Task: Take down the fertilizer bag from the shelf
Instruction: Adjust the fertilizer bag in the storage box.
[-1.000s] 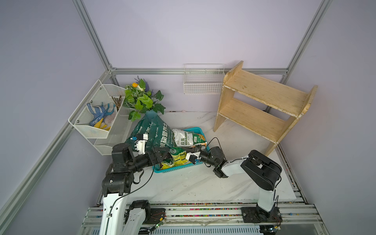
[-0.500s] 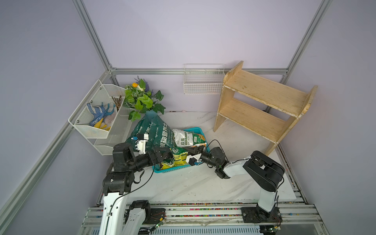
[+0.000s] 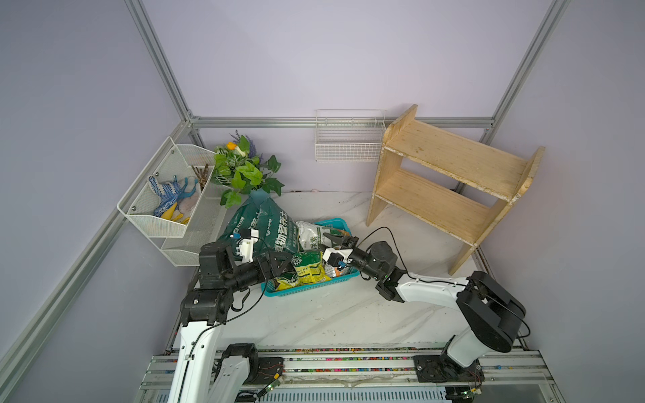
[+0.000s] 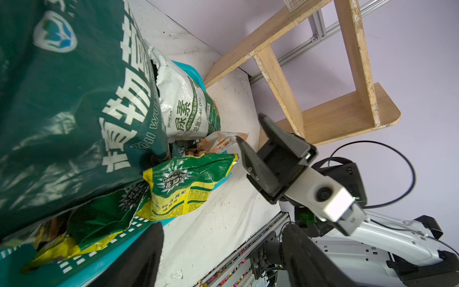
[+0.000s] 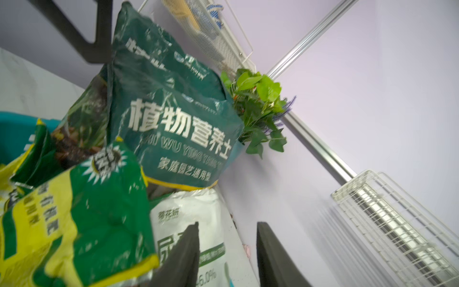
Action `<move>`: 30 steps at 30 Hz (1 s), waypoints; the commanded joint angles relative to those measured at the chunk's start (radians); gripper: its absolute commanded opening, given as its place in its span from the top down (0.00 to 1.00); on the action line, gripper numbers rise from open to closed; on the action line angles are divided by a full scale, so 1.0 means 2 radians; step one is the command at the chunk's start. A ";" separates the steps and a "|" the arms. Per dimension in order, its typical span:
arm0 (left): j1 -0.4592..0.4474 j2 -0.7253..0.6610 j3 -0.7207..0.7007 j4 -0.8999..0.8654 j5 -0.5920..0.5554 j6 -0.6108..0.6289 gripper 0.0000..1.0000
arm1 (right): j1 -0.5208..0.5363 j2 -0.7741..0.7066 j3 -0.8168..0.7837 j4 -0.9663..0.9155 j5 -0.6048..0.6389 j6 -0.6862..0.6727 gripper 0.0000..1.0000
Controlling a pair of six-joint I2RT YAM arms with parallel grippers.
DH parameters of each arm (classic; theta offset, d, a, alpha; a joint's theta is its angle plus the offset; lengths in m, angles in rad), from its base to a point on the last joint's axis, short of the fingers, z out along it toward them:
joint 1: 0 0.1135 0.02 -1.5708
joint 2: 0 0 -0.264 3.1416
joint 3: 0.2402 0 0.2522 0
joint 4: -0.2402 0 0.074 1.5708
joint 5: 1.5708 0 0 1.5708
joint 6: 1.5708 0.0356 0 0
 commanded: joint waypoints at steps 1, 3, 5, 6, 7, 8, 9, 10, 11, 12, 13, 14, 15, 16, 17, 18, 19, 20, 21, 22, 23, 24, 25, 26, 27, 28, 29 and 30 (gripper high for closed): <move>-0.003 -0.007 -0.016 -0.004 -0.015 0.008 0.18 | 0.023 -0.051 0.019 -0.110 0.043 0.052 0.72; -0.003 -0.009 -0.015 -0.007 -0.022 0.010 0.17 | 0.039 -0.078 0.017 -0.149 0.053 0.070 0.85; -0.002 -0.010 -0.014 -0.009 -0.024 0.011 0.17 | 0.056 -0.103 0.006 -0.185 0.050 0.078 0.99; -0.002 -0.011 -0.013 -0.010 -0.024 0.012 0.16 | 0.066 -0.116 -0.006 -0.197 0.044 0.079 1.00; -0.002 -0.011 -0.013 -0.010 -0.024 0.013 0.16 | 0.073 -0.124 -0.018 -0.202 0.043 0.081 1.00; -0.002 -0.013 -0.012 -0.011 -0.025 0.013 0.16 | 0.081 -0.132 -0.035 -0.202 0.045 0.085 1.00; -0.002 -0.013 -0.011 -0.011 -0.026 0.014 0.15 | 0.086 -0.137 -0.050 -0.202 0.046 0.087 1.00; -0.001 -0.014 -0.012 -0.012 -0.026 0.015 0.15 | 0.089 -0.139 -0.061 -0.205 0.047 0.088 1.00; 0.000 -0.016 -0.011 -0.013 -0.026 0.015 0.15 | 0.092 -0.138 -0.073 -0.207 0.051 0.088 1.00; 0.001 -0.017 -0.010 -0.015 -0.027 0.018 0.14 | 0.092 -0.135 -0.084 -0.209 0.056 0.088 1.00; 0.003 -0.018 -0.007 -0.018 -0.029 0.020 0.14 | 0.092 -0.132 -0.092 -0.211 0.062 0.088 1.00; 0.005 -0.021 -0.005 -0.023 -0.033 0.024 0.14 | 0.092 -0.125 -0.100 -0.210 0.070 0.087 1.00; 0.008 -0.024 -0.002 -0.028 -0.038 0.026 0.13 | 0.092 -0.117 -0.106 -0.205 0.077 0.089 1.00; 0.010 -0.027 0.000 -0.032 -0.047 0.028 0.13 | 0.092 -0.107 -0.107 -0.200 0.079 0.097 1.00; 0.012 -0.032 0.002 -0.036 -0.055 0.029 0.13 | 0.092 -0.098 -0.104 -0.201 0.076 0.103 1.00; 0.014 -0.036 0.003 -0.040 -0.064 0.030 0.12 | 0.092 -0.088 -0.099 -0.206 0.068 0.105 1.00; 0.016 -0.041 0.005 -0.042 -0.070 0.031 0.11 | 0.092 -0.078 -0.093 -0.210 0.066 0.109 1.00; 0.016 -0.045 0.005 -0.044 -0.074 0.031 0.10 | 0.092 -0.066 -0.087 -0.212 0.070 0.115 1.00; 0.016 -0.050 0.005 -0.044 -0.077 0.031 0.10 | 0.093 -0.054 -0.078 -0.215 0.078 0.123 1.00; 0.016 -0.054 0.005 -0.043 -0.081 0.031 0.09 | 0.092 -0.045 -0.068 -0.221 0.085 0.129 1.00; 0.017 -0.058 0.005 -0.044 -0.084 0.031 0.09 | 0.093 -0.039 -0.064 -0.225 0.089 0.133 1.00; 0.017 -0.061 0.005 -0.044 -0.087 0.031 0.08 | 0.092 -0.035 -0.062 -0.224 0.087 0.134 1.00; 0.017 -0.063 0.006 -0.045 -0.090 0.031 0.08 | 0.092 -0.035 -0.063 -0.221 0.080 0.135 1.00; 0.017 -0.064 0.006 -0.045 -0.091 0.031 0.07 | 0.092 -0.036 -0.066 -0.215 0.077 0.139 1.00; 0.017 -0.064 0.006 -0.045 -0.091 0.031 0.07 | 0.093 -0.037 -0.069 -0.205 0.080 0.148 1.00; 0.018 -0.064 0.006 -0.045 -0.091 0.031 0.07 | 0.093 -0.037 -0.070 -0.198 0.085 0.154 1.00; 0.018 -0.063 0.006 -0.045 -0.091 0.031 0.07 | 0.093 -0.036 -0.069 -0.197 0.090 0.159 1.00; 0.018 -0.062 0.005 -0.046 -0.091 0.031 0.06 | 0.093 -0.033 -0.067 -0.197 0.094 0.162 1.00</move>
